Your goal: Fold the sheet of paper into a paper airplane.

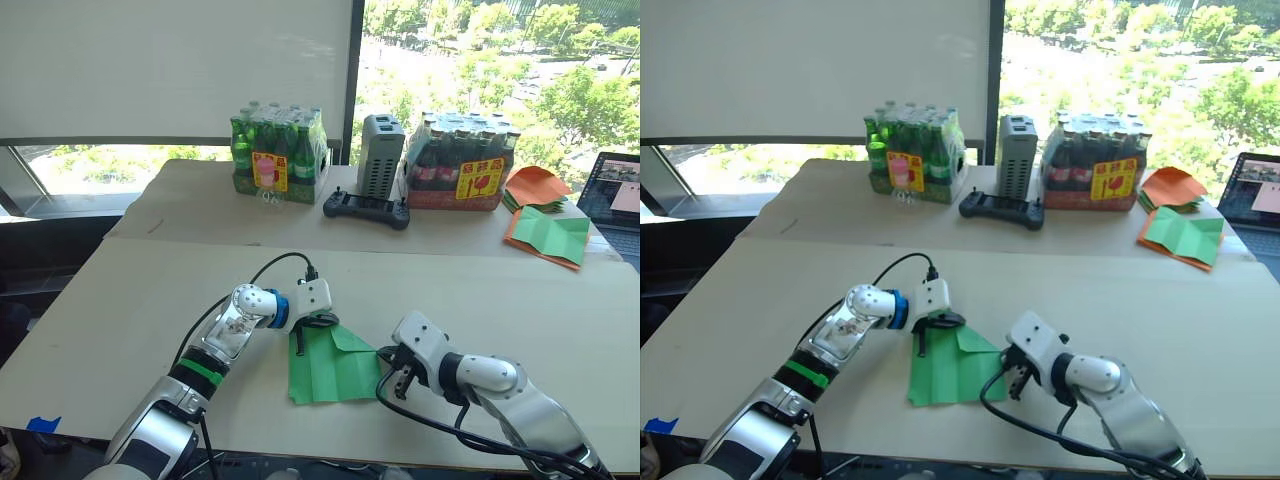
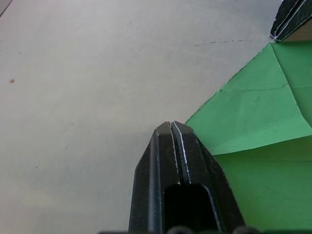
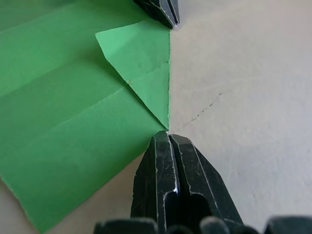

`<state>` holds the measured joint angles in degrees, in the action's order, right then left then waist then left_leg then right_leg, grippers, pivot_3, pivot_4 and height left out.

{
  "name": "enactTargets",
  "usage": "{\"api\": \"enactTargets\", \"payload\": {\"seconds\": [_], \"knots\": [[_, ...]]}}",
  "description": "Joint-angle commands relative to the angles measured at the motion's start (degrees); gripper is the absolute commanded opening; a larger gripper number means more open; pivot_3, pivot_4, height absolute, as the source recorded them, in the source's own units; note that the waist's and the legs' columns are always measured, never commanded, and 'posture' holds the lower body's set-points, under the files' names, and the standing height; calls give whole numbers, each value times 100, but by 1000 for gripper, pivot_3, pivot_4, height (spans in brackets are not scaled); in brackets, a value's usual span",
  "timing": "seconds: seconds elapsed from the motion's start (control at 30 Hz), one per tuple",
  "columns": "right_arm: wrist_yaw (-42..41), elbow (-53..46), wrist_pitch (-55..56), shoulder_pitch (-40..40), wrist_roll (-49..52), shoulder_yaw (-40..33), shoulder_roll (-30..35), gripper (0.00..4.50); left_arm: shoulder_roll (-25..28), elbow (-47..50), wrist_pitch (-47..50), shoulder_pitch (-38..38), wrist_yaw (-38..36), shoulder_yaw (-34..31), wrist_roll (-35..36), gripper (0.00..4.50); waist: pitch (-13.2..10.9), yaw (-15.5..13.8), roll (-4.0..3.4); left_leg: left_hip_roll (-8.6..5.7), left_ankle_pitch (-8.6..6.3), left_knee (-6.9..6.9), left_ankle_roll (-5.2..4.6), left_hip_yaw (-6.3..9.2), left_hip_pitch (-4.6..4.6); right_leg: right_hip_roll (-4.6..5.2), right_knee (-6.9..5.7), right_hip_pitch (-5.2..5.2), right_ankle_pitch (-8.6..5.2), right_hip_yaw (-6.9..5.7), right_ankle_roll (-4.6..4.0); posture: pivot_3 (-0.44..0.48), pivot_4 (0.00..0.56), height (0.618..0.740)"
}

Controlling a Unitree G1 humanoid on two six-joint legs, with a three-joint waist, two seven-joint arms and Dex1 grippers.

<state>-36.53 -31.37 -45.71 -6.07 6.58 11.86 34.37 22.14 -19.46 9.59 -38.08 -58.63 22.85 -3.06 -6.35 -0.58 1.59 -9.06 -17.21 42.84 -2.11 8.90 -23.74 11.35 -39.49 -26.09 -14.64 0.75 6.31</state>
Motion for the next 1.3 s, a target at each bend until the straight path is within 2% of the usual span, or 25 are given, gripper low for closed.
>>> {"api": "enactTargets", "payload": {"seconds": [0.03, 0.17, 0.3, 0.4, 0.53, 0.7, 0.8, 0.83, 0.9, 0.97, 1.17, 1.3], "knots": [[-140, -123, 220, -261, 522, -462, -244, 17, 69, -173, 10, 81, -52, 133, -193, 0, -1, 2, -1, 0, 0, 0, 0, 0, 0, 0, 0, -1, 0, 0, 0, 0, 150, 675], [-209, -182, 296, -605, 1078, -865, -595, 17, 25, 151, 115, 60, 29, -127, 29, 0, -3, 7, -2, 0, 1, 0, 1, -1, -4, 0, 0, -5, 0, 1, 0, 0, 150, 675], [-113, -9, 417, -793, 1009, -612, -698, 17, 161, 1233, 828, 238, -26, -752, 715, 0, -10, 26, -4, -1, -1, -3, -1, 3, -12, 0, 1, -16, 0, -1, 0, 0, 150, 675], [0, 196, 537, -899, 873, -344, -820, 17, 289, 1800, 1278, 402, 55, -1026, 970, 0, -12, 58, -5, -1, -1, -3, -1, 4, -17, 0, 1, -20, 0, -2, 0, 0, 150, 675], [160, 830, 856, -1155, 463, 282, -1076, 17, 559, 2626, 1935, 808, 286, -1565, 1362, 0, -13, 143, -6, 0, 0, -2, 1, 3, -16, 0, 0, -19, 0, -1, 0, 0, 150, 675], [126, 1240, 1123, -1303, 301, 514, -1215, 17, 813, 3291, 2765, 1524, 692, -2335, 1875, 0, -17, 147, -13, -1, 2, -6, 3, 5, -12, -3, -11, -24, 0, 1, -1, 0, 150, 675], [16, 1388, 1216, -1274, 222, 613, -1098, 17, 762, 3646, 3311, 2163, 1063, -2968, 2309, 0, -18, 138, -15, -3, 2, -5, 3, 5, -10, -3, -10, -23, 0, 1, -1, 0, 150, 675], [-38, 1407, 1225, -1248, 217, 643, -1053, 0, 693, 3823, 3504, 2376, 1167, -3159, 2516, 421, -18, 138, -15, -3, 1, -6, 3, 5, -9, -3, -9, -22, 0, 1, -1, 0, 150, 675], [-110, 1414, 1260, -1178, 184, 700, -979, 0, 530, 4105, 3877, 2709, 1334, -3469, 2961, 687, -19, 128, -16, -2, 2, -6, 3, 6, -9, -5, -9, -22, 0, 1, -1, 0, 150, 675], [-161, 1423, 1289, -1109, 163, 743, -925, 0, 431, 4315, 4118, 2987, 1420, -3607, 3277, 1476, -19, 118, -16, -2, 1, -6, 3, 7, -9, -5, -9, -21, 0, 0, -1, 0, 150, 675], [-230, 1500, 1410, -1039, 78, 789, -907, 0, -302, 4075, 4800, 2931, 2269, -3978, 4024, 3436, -20, 74, -17, -1, 3, -3, 7, 5, -8, -4, -10, -17, 0, 2, -1, 0, 150, 675], [-215, 1580, 1477, -1054, 19, 789, -942, 0, -480, 3844, 4967, 2839, 2533, -3706, 4098, 3436, -20, 63, -16, -1, 3, -4, 8, 2, -7, -4, -11, -18, 0, 4, -1, 0, 150, 675]]}}
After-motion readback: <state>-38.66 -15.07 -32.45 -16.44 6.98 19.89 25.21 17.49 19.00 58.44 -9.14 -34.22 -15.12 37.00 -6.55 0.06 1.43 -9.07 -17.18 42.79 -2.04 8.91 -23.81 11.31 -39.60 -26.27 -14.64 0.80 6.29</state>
